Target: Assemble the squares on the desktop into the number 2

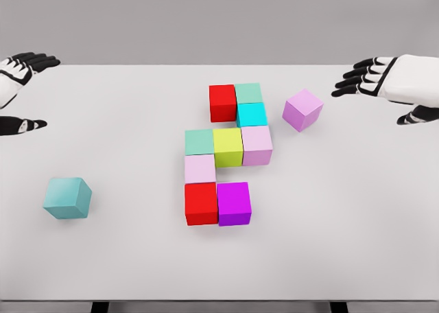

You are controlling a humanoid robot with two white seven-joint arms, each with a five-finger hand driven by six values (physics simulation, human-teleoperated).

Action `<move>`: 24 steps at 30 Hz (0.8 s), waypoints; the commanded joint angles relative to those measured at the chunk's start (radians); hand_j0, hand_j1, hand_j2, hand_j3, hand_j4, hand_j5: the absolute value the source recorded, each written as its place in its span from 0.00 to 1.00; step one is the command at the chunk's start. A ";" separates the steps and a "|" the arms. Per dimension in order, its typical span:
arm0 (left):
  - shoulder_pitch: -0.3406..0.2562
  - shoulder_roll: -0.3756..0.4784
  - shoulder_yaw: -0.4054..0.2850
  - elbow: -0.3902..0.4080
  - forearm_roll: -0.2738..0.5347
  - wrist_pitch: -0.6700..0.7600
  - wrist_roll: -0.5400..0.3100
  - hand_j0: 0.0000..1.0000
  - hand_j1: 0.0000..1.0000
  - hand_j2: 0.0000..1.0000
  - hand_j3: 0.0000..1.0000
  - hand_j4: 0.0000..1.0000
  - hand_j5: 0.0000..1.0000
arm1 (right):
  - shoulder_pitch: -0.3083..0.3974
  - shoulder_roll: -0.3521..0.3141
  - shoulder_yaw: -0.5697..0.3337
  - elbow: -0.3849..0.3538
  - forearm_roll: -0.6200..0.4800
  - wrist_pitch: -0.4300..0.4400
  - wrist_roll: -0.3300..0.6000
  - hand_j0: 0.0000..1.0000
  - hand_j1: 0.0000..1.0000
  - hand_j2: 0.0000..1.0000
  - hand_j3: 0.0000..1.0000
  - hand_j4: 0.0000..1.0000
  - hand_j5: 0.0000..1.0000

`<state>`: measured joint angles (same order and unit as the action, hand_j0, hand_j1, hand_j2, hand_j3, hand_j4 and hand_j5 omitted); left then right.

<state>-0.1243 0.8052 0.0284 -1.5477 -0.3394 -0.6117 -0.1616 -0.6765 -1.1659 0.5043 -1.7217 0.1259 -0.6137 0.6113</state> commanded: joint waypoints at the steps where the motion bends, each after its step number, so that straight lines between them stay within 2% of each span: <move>1: 0.000 -0.009 -0.010 -0.002 0.005 0.001 0.001 1.00 1.00 1.00 1.00 1.00 1.00 | 0.000 0.000 -0.004 -0.006 -0.006 0.003 0.000 1.00 1.00 1.00 1.00 1.00 1.00; 6: -0.008 -0.006 -0.036 0.001 0.019 0.001 0.008 1.00 1.00 1.00 1.00 1.00 1.00 | 0.014 0.025 0.010 -0.016 -0.043 0.003 0.000 1.00 1.00 1.00 1.00 1.00 1.00; 8: -0.009 -0.006 -0.035 0.003 0.042 0.001 0.008 1.00 1.00 1.00 1.00 1.00 1.00 | 0.014 0.052 0.013 -0.018 -0.051 0.087 0.000 1.00 1.00 1.00 1.00 1.00 1.00; 9: -0.002 -0.006 -0.035 0.003 0.098 0.001 0.008 1.00 1.00 1.00 1.00 1.00 1.00 | 0.015 0.069 0.014 -0.015 -0.051 0.164 0.000 1.00 1.00 1.00 1.00 1.00 1.00; 11: 0.003 -0.001 -0.036 0.003 0.168 0.001 0.008 1.00 1.00 1.00 1.00 1.00 1.00 | 0.012 0.087 0.023 -0.013 -0.051 0.252 0.000 1.00 1.00 1.00 1.00 1.00 1.00; 12: 0.008 0.012 -0.035 0.006 0.226 0.001 0.007 1.00 1.00 1.00 1.00 1.00 1.00 | 0.008 0.129 0.023 -0.003 -0.035 0.296 0.000 1.00 1.00 1.00 1.00 1.00 1.00; 13: 0.017 0.028 -0.035 0.006 0.267 0.001 0.007 1.00 1.00 1.00 1.00 1.00 1.00 | 0.008 0.146 0.023 0.016 -0.032 0.302 0.000 1.00 1.00 1.00 1.00 1.00 1.00; 15: 0.020 0.083 -0.088 0.008 0.367 0.001 0.004 1.00 1.00 1.00 1.00 1.00 1.00 | 0.008 0.153 0.031 0.056 -0.031 0.304 0.000 1.00 1.00 1.00 1.00 1.00 1.00; 16: 0.018 0.141 -0.148 0.008 0.451 0.001 -0.001 1.00 1.00 1.00 1.00 1.00 1.00 | -0.003 0.149 0.049 0.079 -0.029 0.305 0.000 1.00 1.00 1.00 1.00 1.00 1.00; 18: 0.021 0.195 -0.211 0.008 0.505 0.001 -0.001 1.00 1.00 1.00 1.00 1.00 1.00 | -0.023 0.156 0.056 0.088 -0.029 0.305 0.000 1.00 1.00 1.00 1.00 1.00 1.00; 20: 0.020 0.224 -0.278 0.008 0.556 0.001 -0.001 1.00 1.00 1.00 1.00 1.00 1.00 | -0.049 0.173 0.106 0.097 -0.026 0.305 0.000 1.00 1.00 1.00 1.00 1.00 1.00; 22: 0.021 0.316 -0.369 0.000 0.641 0.001 0.001 1.00 1.00 1.00 1.00 1.00 1.00 | -0.090 0.204 0.160 0.146 -0.011 0.302 0.000 1.00 1.00 1.00 1.00 1.00 1.00; 24: 0.023 0.361 -0.426 -0.011 0.689 0.001 0.002 1.00 1.00 1.00 1.00 1.00 1.00 | -0.098 0.232 0.160 0.177 0.001 0.290 0.000 1.00 1.00 1.00 1.00 1.00 1.00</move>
<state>-0.1028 1.1054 -0.3289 -1.5515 0.2772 -0.6117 -0.1607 -0.7747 -0.9582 0.6417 -1.5787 0.1220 -0.3195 0.6113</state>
